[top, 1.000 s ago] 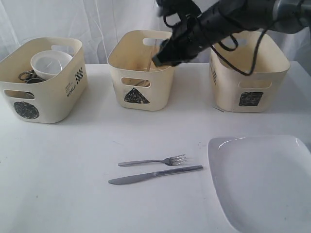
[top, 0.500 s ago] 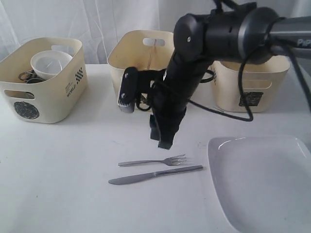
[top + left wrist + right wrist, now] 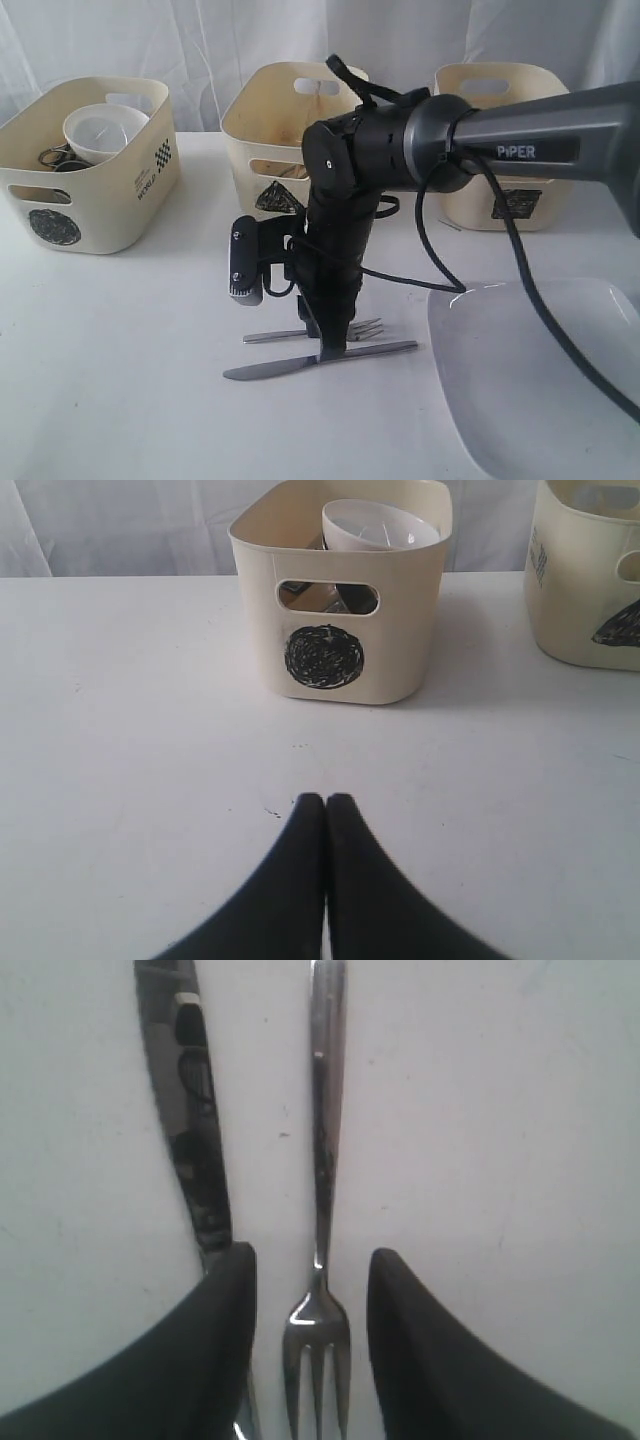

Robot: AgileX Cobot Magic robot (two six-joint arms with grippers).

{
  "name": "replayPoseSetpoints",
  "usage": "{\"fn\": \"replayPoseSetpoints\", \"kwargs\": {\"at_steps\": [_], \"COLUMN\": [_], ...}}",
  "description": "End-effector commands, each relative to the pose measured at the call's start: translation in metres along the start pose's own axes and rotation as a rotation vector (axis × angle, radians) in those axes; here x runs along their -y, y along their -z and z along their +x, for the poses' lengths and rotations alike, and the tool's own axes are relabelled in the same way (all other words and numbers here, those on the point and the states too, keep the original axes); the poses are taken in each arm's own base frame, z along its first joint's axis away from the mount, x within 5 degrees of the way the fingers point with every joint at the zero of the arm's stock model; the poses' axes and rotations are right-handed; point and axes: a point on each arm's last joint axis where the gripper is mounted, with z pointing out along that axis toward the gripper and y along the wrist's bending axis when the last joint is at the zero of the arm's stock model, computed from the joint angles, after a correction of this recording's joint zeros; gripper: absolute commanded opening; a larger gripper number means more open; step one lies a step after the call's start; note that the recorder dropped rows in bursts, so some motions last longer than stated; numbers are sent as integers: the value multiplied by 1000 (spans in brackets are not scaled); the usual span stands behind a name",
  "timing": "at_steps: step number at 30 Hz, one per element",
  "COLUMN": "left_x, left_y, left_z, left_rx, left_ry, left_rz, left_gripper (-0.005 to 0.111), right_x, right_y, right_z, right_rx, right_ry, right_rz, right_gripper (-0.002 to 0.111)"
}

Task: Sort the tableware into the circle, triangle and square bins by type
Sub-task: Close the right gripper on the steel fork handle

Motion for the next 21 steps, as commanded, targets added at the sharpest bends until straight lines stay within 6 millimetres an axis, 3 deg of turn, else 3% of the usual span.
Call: {"fn": "replayPoseSetpoints", "kwargs": {"at_steps": [1, 21], "left_x": [0, 0], "left_y": [0, 0], "left_z": [1, 1], "left_rx": [5, 5], "left_ry": [5, 5], "left_rz": [-1, -1], "left_gripper": [0, 0], "right_x": [2, 4], "right_y": [-4, -50], "right_z": [2, 4], "right_rx": [-22, -40], "right_ry": [15, 12], "right_rz": [26, 2], "right_gripper": [36, 36]}}
